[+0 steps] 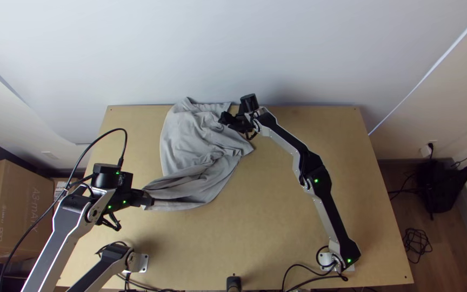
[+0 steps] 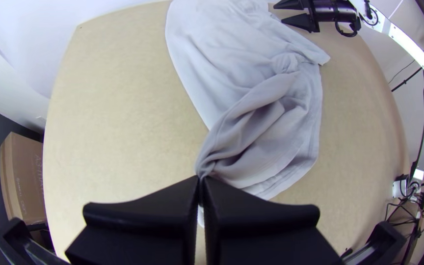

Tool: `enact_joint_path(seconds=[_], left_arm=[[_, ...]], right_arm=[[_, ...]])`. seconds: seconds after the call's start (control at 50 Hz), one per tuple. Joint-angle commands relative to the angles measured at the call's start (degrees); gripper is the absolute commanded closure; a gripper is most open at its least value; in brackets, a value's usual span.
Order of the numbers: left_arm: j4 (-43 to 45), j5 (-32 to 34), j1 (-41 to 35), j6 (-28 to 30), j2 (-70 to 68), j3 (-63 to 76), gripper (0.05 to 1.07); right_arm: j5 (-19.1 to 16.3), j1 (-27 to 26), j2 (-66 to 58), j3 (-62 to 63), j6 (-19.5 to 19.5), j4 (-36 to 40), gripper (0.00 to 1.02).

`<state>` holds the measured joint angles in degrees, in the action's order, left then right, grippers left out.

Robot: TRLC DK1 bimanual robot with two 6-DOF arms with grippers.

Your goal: Fold the t-shirt

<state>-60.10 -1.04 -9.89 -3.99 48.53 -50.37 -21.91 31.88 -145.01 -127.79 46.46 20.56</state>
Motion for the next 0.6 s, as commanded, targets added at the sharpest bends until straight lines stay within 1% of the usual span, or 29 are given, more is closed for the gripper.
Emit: enact_joint_path(seconds=[0.0,0.2,0.42,0.58], left_arm=[[0.3,0.6,0.5,0.8,-0.5,0.1,1.04],[0.2,0.6,1.3,0.9,-1.2,0.4,1.04],[0.3,0.6,1.5,1.1,-1.3,0.3,1.04],[0.2,0.7,1.6,1.0,-1.5,0.4,1.04]], right_arm=[[-0.3,0.7,1.2,0.3,-0.2,-0.2,0.25],[-0.2,2.3,-0.4,-1.6,0.4,-2.6,0.25],[1.3,3.1,-2.3,-2.6,0.4,-3.4,0.25],[3.6,3.0,-3.3,-2.6,-0.6,-3.4,0.25]])
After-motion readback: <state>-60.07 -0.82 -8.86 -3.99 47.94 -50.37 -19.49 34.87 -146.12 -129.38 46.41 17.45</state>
